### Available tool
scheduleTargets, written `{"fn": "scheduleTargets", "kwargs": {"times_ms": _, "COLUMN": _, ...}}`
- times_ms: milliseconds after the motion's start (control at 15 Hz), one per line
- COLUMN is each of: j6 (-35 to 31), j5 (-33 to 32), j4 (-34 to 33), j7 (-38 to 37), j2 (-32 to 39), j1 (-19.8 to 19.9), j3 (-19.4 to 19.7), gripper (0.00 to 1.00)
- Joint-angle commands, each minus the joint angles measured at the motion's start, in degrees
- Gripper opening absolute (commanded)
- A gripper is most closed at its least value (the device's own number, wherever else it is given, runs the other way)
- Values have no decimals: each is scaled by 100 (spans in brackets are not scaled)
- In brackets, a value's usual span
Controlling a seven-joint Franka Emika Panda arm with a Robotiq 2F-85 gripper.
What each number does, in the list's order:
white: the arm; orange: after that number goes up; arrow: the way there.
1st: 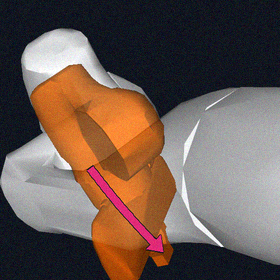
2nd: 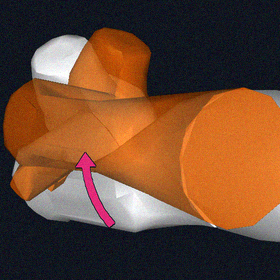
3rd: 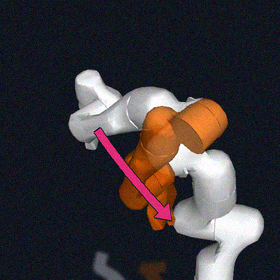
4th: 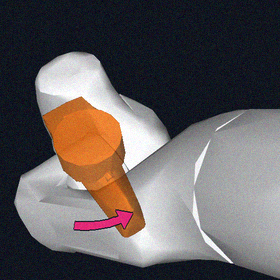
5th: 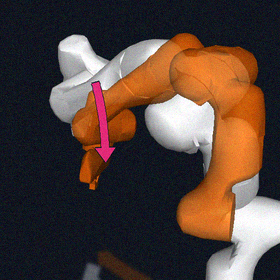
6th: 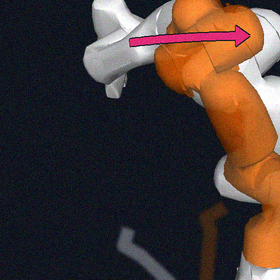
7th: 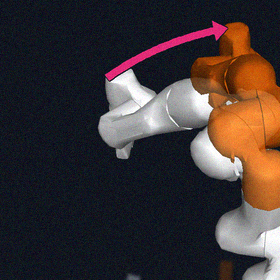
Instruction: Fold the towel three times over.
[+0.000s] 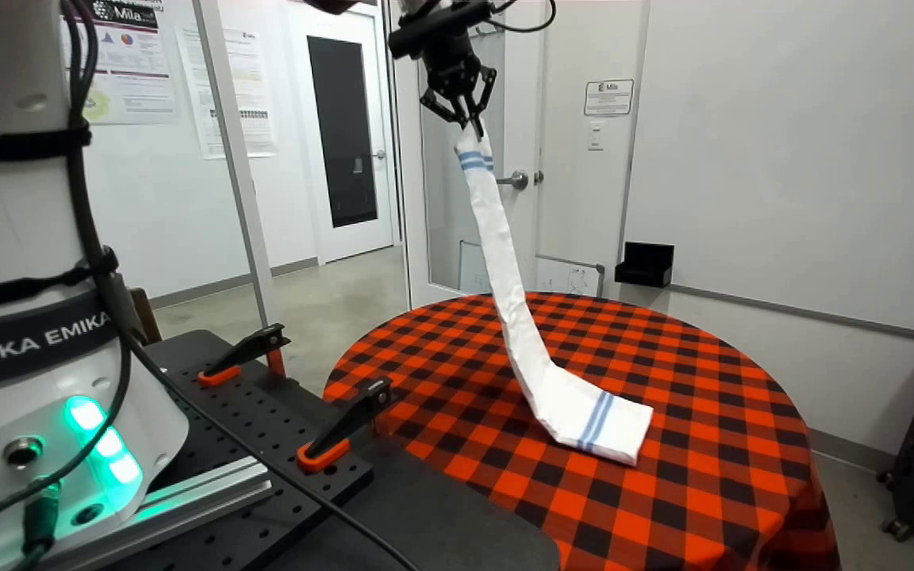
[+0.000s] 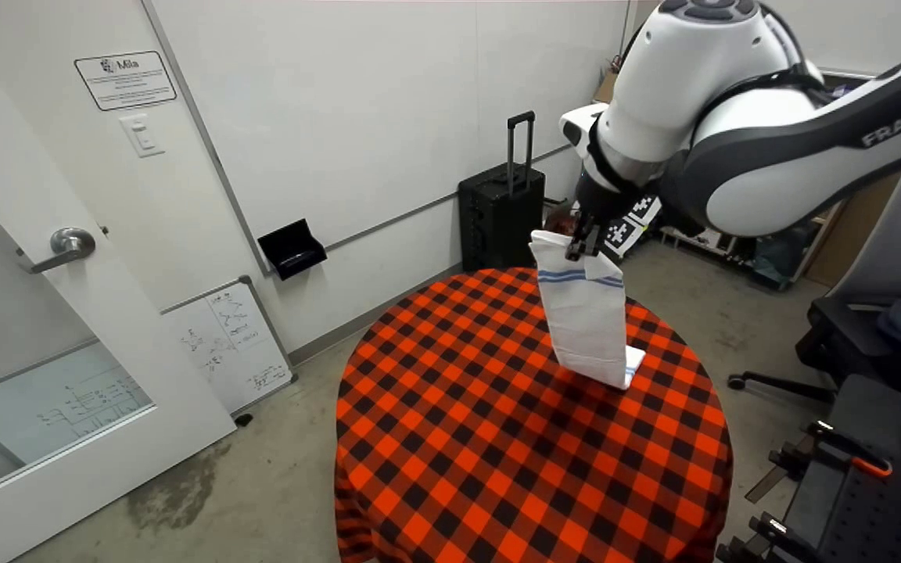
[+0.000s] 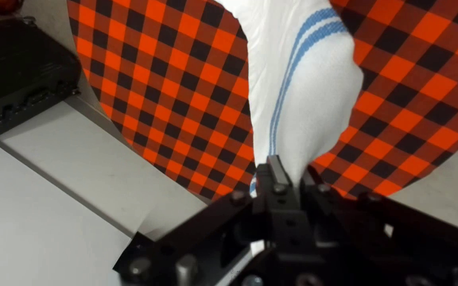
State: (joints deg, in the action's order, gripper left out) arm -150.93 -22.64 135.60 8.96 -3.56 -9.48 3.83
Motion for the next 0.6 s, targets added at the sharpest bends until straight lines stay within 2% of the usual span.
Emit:
{"fn": "scheduleTargets", "kwargs": {"times_ms": 0, "j6": 328, "j5": 527, "j4": 243, "j7": 411, "j2": -895, "j1": 175, "j3": -350, "gripper": 2}}
{"fn": "scheduleTargets", "kwargs": {"times_ms": 267, "j6": 386, "j5": 479, "j4": 176, "j7": 354, "j2": -1119, "j1": 375, "j3": -388, "gripper": 2}}
{"fn": "scheduleTargets", "kwargs": {"times_ms": 533, "j6": 264, "j5": 328, "j4": 226, "j7": 521, "j2": -969, "j1": 741, "j3": -227, "gripper": 2}}
